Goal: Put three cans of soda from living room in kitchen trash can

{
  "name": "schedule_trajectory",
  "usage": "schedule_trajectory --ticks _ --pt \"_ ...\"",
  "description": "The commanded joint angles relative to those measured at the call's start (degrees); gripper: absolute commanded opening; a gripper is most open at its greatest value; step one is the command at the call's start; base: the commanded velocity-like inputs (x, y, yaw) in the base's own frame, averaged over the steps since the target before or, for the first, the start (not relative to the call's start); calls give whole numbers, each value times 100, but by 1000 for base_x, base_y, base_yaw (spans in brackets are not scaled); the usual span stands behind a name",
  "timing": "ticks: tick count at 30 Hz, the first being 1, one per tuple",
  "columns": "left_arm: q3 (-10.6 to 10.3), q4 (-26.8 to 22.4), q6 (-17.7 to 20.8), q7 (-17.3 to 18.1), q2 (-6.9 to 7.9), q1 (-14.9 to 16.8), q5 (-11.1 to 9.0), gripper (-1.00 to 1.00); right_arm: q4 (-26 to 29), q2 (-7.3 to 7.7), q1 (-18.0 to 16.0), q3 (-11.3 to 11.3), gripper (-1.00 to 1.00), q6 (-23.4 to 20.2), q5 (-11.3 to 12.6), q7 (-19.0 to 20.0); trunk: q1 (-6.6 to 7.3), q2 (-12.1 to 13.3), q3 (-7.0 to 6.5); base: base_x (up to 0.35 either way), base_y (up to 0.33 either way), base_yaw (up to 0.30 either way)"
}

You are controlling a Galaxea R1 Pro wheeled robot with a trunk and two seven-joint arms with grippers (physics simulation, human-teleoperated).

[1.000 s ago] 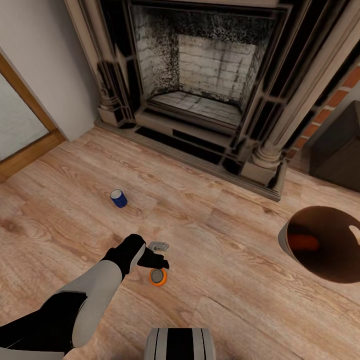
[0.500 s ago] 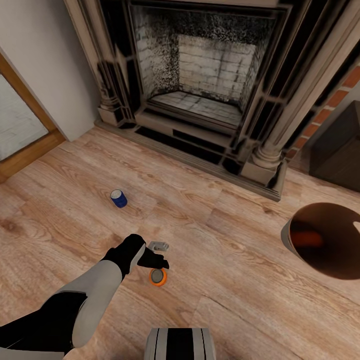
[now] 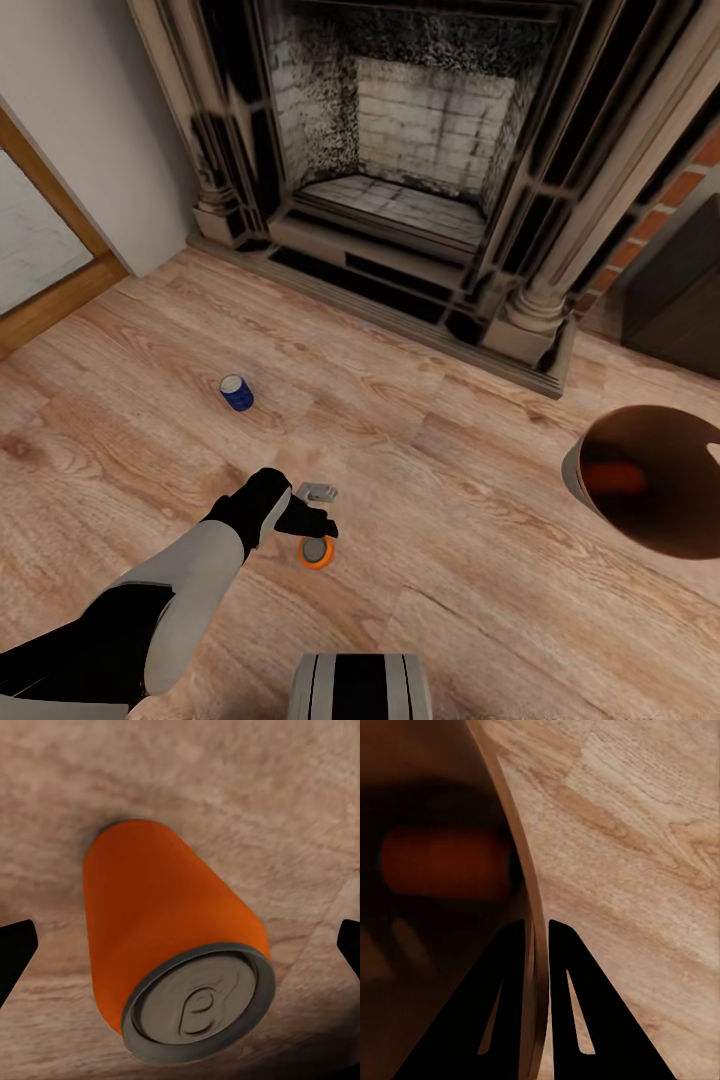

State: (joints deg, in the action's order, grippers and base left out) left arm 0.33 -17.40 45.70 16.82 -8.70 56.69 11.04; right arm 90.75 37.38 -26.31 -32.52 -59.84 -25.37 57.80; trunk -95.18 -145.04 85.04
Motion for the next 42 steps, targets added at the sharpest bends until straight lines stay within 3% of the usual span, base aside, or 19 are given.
schedule_trajectory --ticks 1,6,42 --pt "1 -1 1 -1 0 0 0 100 -1 0 -6 0 -100 -16 41 21 -1 -2 22 0 0 0" --pt "1 -1 1 -2 -4 0 -2 100 -1 -2 -6 0 -100 -16 35 20 -14 -9 133 0 0 0" --pt "-7 -1 1 -3 0 0 -2 100 -5 -3 -6 70 -100 -16 15 21 -14 -9 133 -30 -3 0"
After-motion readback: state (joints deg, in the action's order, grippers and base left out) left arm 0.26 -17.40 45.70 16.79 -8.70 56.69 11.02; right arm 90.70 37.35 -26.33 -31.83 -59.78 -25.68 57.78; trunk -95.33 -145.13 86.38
